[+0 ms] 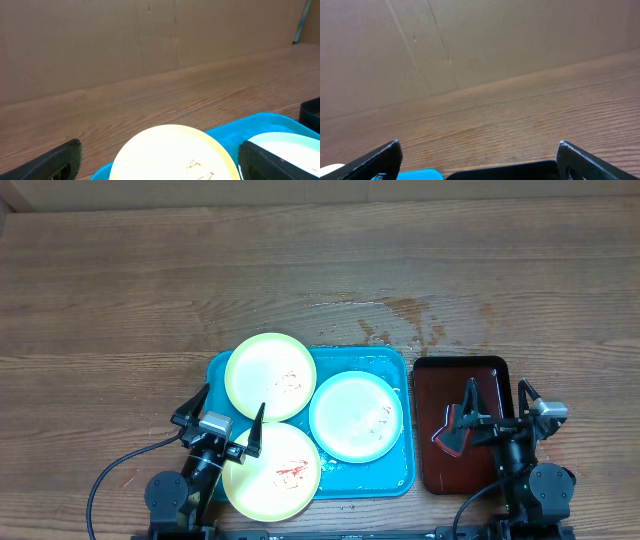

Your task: Clean dirty plates on tray and stack at the side

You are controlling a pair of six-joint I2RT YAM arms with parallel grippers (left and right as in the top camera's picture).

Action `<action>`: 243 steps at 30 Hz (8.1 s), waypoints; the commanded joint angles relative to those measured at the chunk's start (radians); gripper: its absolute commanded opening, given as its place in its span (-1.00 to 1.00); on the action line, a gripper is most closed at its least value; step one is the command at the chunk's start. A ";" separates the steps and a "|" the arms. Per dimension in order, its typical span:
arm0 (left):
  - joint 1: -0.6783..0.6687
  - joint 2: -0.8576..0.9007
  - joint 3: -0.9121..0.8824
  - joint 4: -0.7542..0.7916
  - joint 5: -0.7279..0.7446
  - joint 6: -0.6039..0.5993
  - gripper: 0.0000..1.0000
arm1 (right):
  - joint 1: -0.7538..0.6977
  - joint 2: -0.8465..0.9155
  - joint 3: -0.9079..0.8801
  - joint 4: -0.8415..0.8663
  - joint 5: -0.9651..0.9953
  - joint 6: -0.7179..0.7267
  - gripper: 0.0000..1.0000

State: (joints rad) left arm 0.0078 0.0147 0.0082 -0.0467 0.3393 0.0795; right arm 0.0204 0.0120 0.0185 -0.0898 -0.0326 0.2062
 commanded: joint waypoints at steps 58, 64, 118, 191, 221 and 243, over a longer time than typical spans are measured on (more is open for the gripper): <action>-0.002 -0.010 -0.003 -0.002 -0.006 -0.013 1.00 | 0.004 -0.009 -0.011 0.006 0.013 0.004 1.00; -0.002 -0.010 -0.003 -0.002 -0.006 -0.013 0.99 | 0.004 -0.009 -0.011 0.006 0.013 0.004 1.00; -0.002 -0.010 -0.003 -0.002 -0.006 -0.013 0.99 | 0.006 0.958 1.183 -1.037 -0.388 -0.082 1.00; -0.047 1.073 0.990 -0.521 0.401 -0.123 1.00 | 0.006 1.264 1.364 -1.325 -0.354 -0.101 1.00; -0.439 1.480 1.431 -1.001 -0.288 -0.449 1.00 | 0.006 1.318 1.211 -1.371 -0.125 0.259 1.00; -0.441 1.502 1.429 -0.999 -0.284 -0.416 1.00 | 0.006 1.329 0.857 -0.943 -0.176 0.314 1.00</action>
State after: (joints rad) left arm -0.4259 1.4963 1.4166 -1.0496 0.0696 -0.3412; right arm 0.0216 1.3495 0.8730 -1.0561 -0.2123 0.5232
